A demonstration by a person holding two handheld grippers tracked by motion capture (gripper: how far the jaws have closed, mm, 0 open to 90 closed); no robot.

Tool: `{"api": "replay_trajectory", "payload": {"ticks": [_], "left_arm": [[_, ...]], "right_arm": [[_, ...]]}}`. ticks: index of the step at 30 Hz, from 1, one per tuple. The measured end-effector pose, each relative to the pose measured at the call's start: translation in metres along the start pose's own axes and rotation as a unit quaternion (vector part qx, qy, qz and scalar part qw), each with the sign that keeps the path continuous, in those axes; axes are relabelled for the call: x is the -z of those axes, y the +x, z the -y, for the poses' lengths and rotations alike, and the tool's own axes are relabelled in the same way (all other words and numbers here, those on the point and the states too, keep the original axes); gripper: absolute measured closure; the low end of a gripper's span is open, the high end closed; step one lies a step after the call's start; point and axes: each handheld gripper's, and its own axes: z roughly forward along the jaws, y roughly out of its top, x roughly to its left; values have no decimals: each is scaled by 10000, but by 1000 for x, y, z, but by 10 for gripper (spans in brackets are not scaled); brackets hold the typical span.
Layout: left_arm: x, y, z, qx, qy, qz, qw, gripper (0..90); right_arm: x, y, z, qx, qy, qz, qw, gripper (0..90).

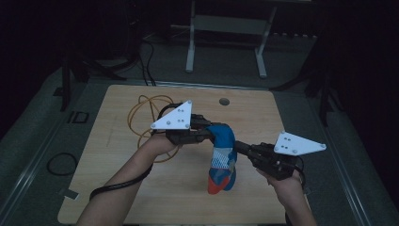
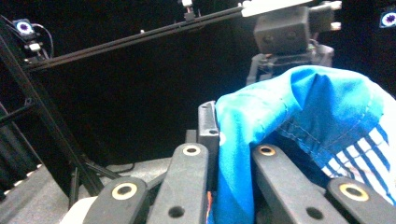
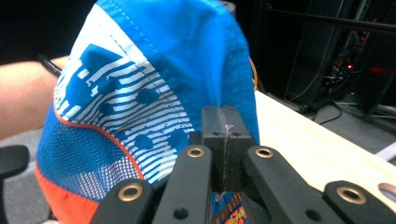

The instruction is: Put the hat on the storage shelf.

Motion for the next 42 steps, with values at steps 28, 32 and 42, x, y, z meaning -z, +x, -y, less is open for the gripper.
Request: {"api": "replay_trajectory", "payload": {"ticks": [28,32,42], "left_arm": [[32,-15,0,239,1245,-626,9899,365],[45,-19,1,474,1273,-826,9873,231],[77,-37,15,716,1040,-1608,9789,82]], "right_arm": [[14,-25,-24,-191,-165,99,9996,900],[13,-28,-26,-237,-171,133,9995,900],[5,-33,-41,-229,-309,214,9990,900]]}}
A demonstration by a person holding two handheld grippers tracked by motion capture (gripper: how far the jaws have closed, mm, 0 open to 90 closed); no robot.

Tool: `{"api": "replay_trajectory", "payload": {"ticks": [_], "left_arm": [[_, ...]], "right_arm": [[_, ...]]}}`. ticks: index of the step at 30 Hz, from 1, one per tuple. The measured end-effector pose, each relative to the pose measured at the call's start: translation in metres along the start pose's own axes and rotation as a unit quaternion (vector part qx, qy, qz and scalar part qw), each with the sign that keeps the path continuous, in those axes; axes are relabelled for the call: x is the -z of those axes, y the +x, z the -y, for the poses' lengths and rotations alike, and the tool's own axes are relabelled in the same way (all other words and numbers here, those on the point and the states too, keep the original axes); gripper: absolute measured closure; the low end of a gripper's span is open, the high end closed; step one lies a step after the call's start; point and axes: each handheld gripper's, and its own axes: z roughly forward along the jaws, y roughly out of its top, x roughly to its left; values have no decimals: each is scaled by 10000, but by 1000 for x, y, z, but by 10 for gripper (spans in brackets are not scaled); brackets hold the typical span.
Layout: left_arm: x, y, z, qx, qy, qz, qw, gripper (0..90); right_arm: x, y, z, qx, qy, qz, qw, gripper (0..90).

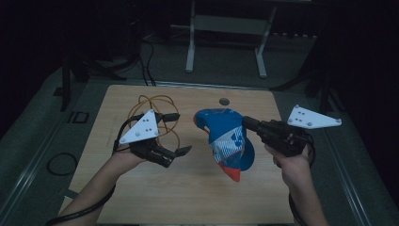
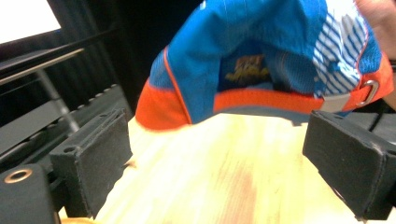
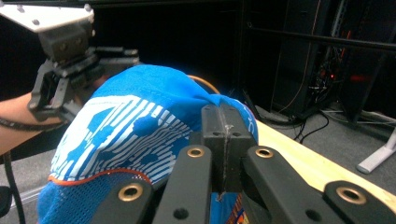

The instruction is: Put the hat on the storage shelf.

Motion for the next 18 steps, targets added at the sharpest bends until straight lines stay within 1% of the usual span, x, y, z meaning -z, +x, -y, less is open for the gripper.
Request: {"api": "replay_trajectory", "payload": {"ticks": [1,2,3,5,6,8,9,10,12,14,15,16,17,18], "left_arm": [[2,-1,3,35,13,-13,10000,82],[4,-2,7,41,50,-68,10000,82],[6,-3,11,38,37,-140,9999,82],[11,-4,19,138,24,-191,9997,87],[14,-5,23,141,2,-254,9996,87],[18,-8,30,147,52,-342,9993,90],[20,-10,34,121,71,-422,9990,90],[23,-12,39,127,127,-440,9989,95],[26,-15,46,149,110,-501,9986,100],[29,-17,54,205,164,-500,9984,103],[31,-18,58,208,174,-571,9980,103],[33,-20,62,243,204,-617,9976,103],[35,-20,66,275,214,-607,9975,103],[37,-21,71,335,216,-645,9971,102]], "right_arm": [[-2,0,-2,18,-3,10,10000,900],[-3,-1,-4,28,-8,21,10000,900],[-5,-1,-6,11,-26,18,10000,900],[-8,-3,-10,13,-49,27,10000,900],[-9,-3,-11,1,-65,22,10000,900],[-13,-4,-16,18,-83,16,10000,900],[-15,-4,-18,34,-93,27,9999,900],[-17,-4,-20,24,-108,21,9999,900],[-22,-5,-25,39,-106,34,9999,900],[-27,-6,-30,22,-122,20,9999,900],[-30,-7,-33,23,-127,23,9999,900],[-33,-7,-35,-2,-134,-9,9999,900],[-36,-7,-38,3,-137,-10,9999,900],[-39,-7,-40,36,-125,26,9999,900]]}}
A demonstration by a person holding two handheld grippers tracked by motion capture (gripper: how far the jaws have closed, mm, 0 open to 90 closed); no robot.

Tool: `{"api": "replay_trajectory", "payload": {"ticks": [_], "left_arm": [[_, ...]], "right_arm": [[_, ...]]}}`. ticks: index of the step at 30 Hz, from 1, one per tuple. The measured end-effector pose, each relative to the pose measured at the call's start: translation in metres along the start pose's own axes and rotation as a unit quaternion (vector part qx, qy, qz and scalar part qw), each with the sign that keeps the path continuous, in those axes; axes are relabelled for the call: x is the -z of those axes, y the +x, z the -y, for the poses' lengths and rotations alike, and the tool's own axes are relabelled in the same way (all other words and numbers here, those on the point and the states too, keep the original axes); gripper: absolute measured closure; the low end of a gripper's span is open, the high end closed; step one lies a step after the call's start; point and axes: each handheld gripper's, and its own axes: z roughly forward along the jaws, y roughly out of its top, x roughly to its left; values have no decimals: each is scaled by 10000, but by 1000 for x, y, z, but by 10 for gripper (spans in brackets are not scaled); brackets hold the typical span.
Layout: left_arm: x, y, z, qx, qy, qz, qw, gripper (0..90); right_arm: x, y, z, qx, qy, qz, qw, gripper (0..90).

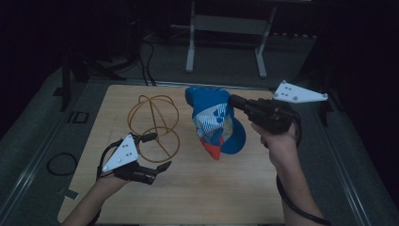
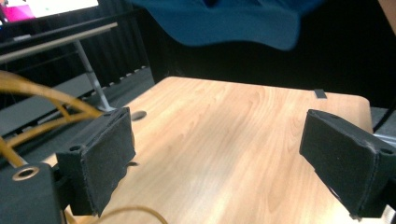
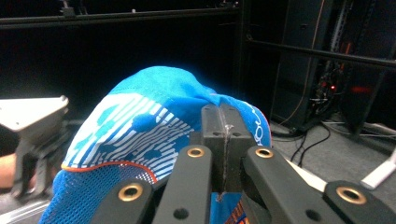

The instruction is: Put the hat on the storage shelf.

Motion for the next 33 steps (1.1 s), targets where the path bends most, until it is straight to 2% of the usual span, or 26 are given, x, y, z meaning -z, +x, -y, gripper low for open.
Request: {"api": "replay_trajectory", "payload": {"ticks": [3,5,7,9,13,15,20,24,33], "left_arm": [[6,0,16,183,-3,-158,9997,103],[10,0,29,283,-2,-345,9990,103],[12,-1,41,427,33,-418,9982,103],[14,-2,54,470,86,-596,9971,103],[18,-3,80,642,134,-881,9940,103],[19,-3,91,739,209,-945,9926,103],[21,-6,115,799,380,-1112,9899,103],[22,-6,126,800,527,-1176,9884,103],[25,-5,136,911,505,-1227,9870,103]], "right_arm": [[-10,0,-8,5,-7,-12,10000,900],[-15,0,-13,30,1,9,10000,900],[-22,0,-18,23,1,-29,10000,900],[-28,1,-23,96,27,19,9999,900],[-41,0,-33,75,22,3,10000,900],[-48,-1,-36,34,13,-46,10000,900],[-66,3,-44,107,85,-68,9999,900],[-83,6,-50,93,118,-136,9998,900],[-125,17,-55,17,218,-369,9991,900]]}}
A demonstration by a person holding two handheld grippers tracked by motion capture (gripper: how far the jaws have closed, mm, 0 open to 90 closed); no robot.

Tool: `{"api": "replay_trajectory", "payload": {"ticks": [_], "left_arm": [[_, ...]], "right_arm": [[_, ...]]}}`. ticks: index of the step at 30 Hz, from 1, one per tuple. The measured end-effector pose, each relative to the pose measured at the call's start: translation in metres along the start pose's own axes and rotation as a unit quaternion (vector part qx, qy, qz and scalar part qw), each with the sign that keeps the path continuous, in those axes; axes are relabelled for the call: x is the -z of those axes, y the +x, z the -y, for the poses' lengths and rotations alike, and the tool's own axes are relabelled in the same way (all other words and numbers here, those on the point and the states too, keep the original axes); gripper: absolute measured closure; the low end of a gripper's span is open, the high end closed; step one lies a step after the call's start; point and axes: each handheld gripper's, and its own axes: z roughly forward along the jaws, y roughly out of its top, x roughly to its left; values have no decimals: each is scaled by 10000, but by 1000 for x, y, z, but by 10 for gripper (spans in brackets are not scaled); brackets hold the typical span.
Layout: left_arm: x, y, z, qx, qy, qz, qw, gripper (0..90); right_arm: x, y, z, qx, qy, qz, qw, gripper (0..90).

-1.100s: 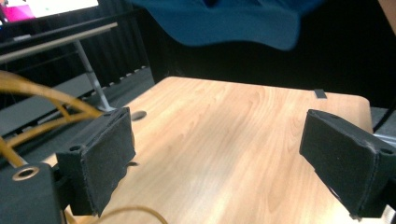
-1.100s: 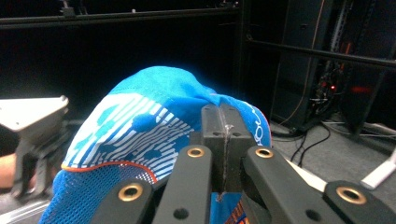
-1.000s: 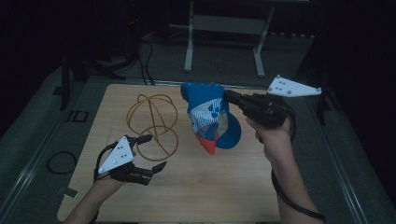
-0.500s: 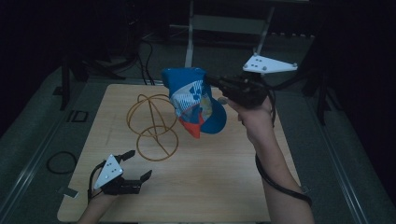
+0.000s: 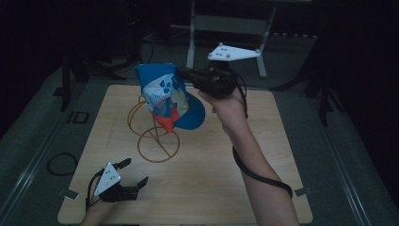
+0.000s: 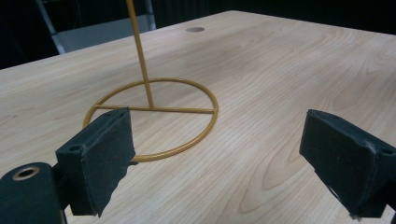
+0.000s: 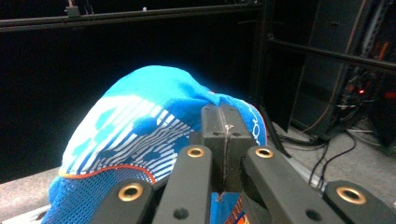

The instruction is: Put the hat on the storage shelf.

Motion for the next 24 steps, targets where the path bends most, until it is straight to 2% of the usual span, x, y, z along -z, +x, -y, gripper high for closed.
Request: {"api": "replay_trajectory", "payload": {"ticks": [6,9,10,14,15,20,24], "left_arm": [[0,3,2,89,-38,18,10000,103],[1,4,2,101,-34,22,9999,103],[1,5,4,135,-33,29,9999,104],[1,7,6,129,-17,21,9999,103],[1,7,6,129,-17,21,9999,104],[0,7,7,189,20,65,9998,104],[1,7,7,206,-9,60,9998,104]], "right_arm": [[-40,8,-1,12,236,-150,9996,900],[-51,13,-1,4,280,-219,9994,900],[-63,17,-1,3,335,-321,9989,900],[-84,25,3,5,524,-471,9975,900],[-84,25,3,5,524,-471,9975,900],[-106,33,15,17,820,-647,9945,900],[-115,33,26,41,989,-651,9930,900]]}}
